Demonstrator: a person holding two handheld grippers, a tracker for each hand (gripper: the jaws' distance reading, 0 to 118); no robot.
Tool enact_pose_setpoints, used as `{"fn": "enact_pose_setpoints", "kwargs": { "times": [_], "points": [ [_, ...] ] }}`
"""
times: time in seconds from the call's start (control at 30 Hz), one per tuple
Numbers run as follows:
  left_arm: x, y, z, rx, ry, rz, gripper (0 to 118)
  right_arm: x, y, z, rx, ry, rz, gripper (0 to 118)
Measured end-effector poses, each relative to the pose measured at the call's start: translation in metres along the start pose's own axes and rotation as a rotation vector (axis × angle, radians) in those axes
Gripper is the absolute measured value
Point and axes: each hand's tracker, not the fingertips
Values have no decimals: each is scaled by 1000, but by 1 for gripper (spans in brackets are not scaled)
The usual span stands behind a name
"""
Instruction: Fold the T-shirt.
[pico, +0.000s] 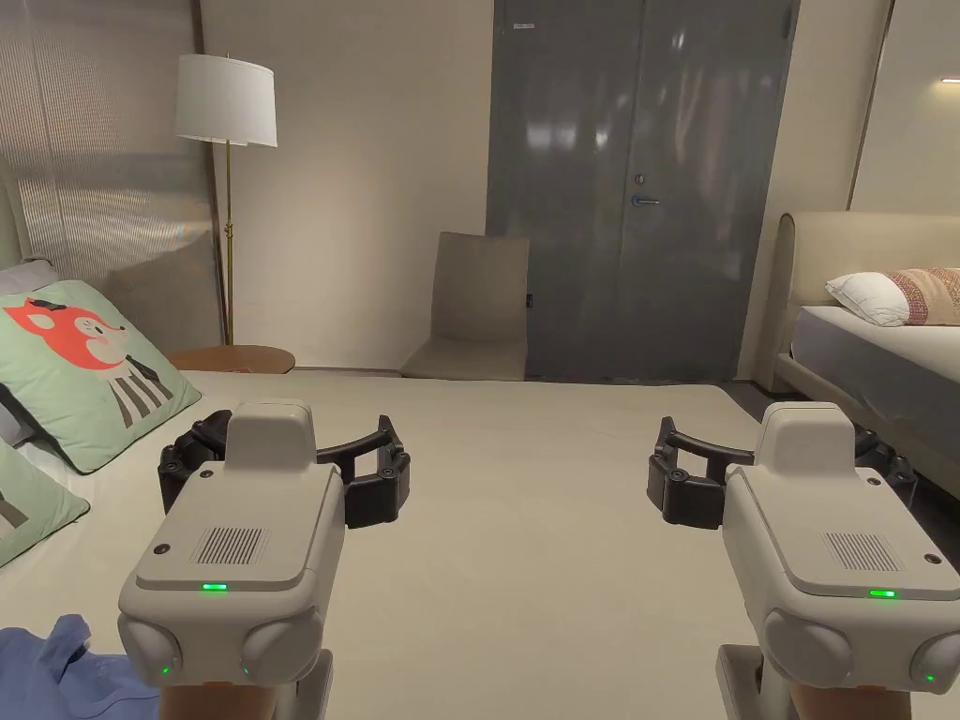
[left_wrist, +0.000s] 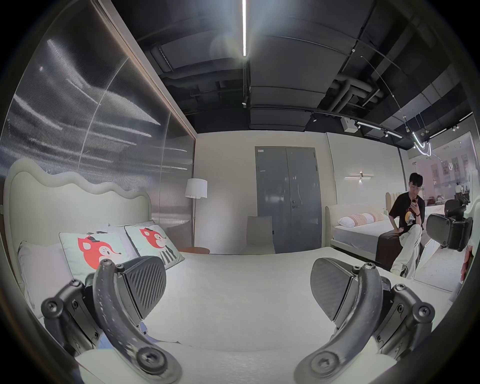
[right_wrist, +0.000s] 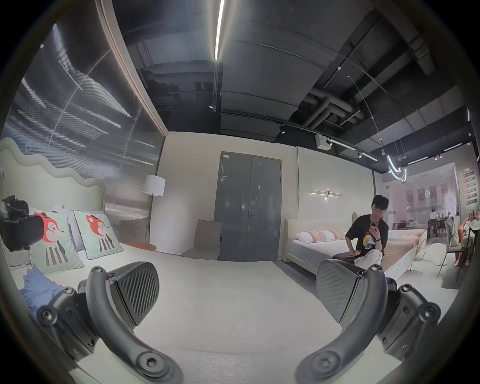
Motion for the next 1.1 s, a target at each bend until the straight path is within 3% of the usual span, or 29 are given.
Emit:
{"fn": "enact_pose_setpoints", "kwargs": {
  "times": [1.1],
  "points": [
    [3, 2, 2, 23, 9, 5, 111, -1, -2, 3, 0, -14, 0, 118]
  ]
}}
